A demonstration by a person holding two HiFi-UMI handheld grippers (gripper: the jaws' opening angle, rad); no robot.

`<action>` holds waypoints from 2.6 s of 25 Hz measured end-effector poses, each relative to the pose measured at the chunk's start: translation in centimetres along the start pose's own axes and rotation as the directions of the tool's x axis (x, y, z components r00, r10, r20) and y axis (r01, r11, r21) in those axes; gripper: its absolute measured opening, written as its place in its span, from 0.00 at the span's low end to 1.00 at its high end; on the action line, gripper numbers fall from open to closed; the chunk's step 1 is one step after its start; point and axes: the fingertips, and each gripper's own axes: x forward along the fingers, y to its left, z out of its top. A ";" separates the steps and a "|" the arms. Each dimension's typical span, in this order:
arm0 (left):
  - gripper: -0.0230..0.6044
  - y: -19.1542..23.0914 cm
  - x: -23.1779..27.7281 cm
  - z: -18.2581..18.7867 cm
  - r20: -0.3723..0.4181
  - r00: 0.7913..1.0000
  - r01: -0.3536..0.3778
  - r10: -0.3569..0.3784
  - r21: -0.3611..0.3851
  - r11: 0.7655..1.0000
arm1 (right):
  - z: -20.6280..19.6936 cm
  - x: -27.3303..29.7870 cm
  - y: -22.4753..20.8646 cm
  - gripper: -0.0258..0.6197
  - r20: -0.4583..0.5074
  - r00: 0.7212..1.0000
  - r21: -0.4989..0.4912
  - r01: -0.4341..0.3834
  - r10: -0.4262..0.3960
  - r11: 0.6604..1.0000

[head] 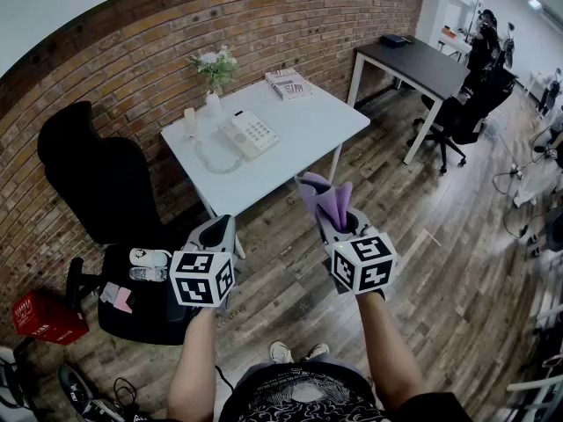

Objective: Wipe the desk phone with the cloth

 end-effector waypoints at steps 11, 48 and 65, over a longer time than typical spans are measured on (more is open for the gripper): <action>0.05 0.4 2.8 -0.4 -0.012 0.999 0.032 -0.032 -0.008 0.999 | -0.4 1.8 -1.3 0.11 -0.003 1.000 0.026 0.013 -0.013 1.000; 0.05 0.9 27.5 6.0 -0.077 0.971 -0.232 0.228 -0.057 0.971 | 3.1 22.7 -21.5 0.11 -0.060 0.952 0.001 -0.299 0.299 0.954; 0.05 8.9 28.1 4.9 -0.096 0.927 -0.371 0.362 -0.113 0.922 | 4.0 33.3 -17.1 0.11 -0.119 0.879 -0.087 -0.473 0.462 0.877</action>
